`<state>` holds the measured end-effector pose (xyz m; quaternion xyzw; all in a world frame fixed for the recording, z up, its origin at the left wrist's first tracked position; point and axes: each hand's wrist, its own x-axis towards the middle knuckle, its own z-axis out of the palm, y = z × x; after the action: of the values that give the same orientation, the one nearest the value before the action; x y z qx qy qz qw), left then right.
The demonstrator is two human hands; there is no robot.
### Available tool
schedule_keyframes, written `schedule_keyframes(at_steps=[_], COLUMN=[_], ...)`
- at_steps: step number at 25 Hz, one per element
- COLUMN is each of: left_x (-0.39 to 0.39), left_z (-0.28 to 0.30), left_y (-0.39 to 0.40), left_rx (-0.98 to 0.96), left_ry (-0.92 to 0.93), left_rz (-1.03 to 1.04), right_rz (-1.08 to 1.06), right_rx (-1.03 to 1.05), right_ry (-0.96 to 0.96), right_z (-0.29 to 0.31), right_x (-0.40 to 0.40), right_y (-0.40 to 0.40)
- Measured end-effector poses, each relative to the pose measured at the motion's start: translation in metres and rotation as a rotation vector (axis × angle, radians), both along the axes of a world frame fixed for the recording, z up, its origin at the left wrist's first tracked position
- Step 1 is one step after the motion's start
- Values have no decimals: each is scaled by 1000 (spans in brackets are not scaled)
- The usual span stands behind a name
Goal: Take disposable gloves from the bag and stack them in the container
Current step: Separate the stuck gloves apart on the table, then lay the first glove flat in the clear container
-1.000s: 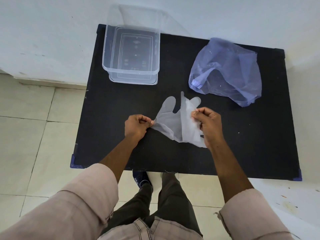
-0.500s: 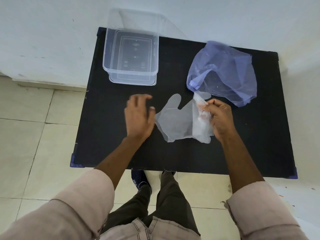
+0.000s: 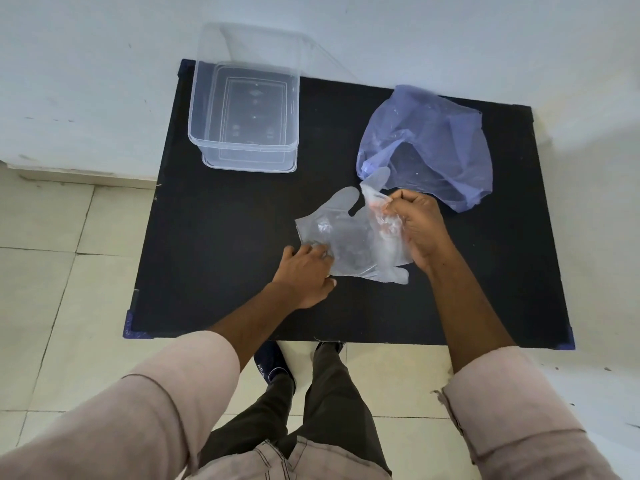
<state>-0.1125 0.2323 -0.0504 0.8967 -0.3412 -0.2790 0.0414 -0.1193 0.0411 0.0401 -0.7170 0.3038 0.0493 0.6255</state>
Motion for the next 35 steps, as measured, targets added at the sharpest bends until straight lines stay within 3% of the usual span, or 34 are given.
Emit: schedule_keyframes(at_steps=[2,4,7,11,17,23,27,32,35], left_x=[13,26,53,83,98,119,135,159,187], left_z=[16,39,81,123,126,134,154,168,181], left_y=[-2,-3,-4,-14,-19,-21,-29,-35,-26], left_rx=[-198,-571,-873,-863,-938,-889,-873,-1112,-1173], left_ry=[76,48,-50,128,230,177,285,561,512], left_rz=[160,387,373,147,322,402,534,842,950], right_rz=[52,127,298,450,596,408,312,227,215], right_rx=[28,55,-17,-57,-118,-313,-259,-75,38], right_ry=[19,23,54,93,76,-17,-95,-202,-231], right_z=[9,20,37,56,71,74,78,92,106], right_x=[5,9,14,23,17,24,47,97,144], right_y=[-3,-8,-15,-20,-30,-54,-65,-63,-48])
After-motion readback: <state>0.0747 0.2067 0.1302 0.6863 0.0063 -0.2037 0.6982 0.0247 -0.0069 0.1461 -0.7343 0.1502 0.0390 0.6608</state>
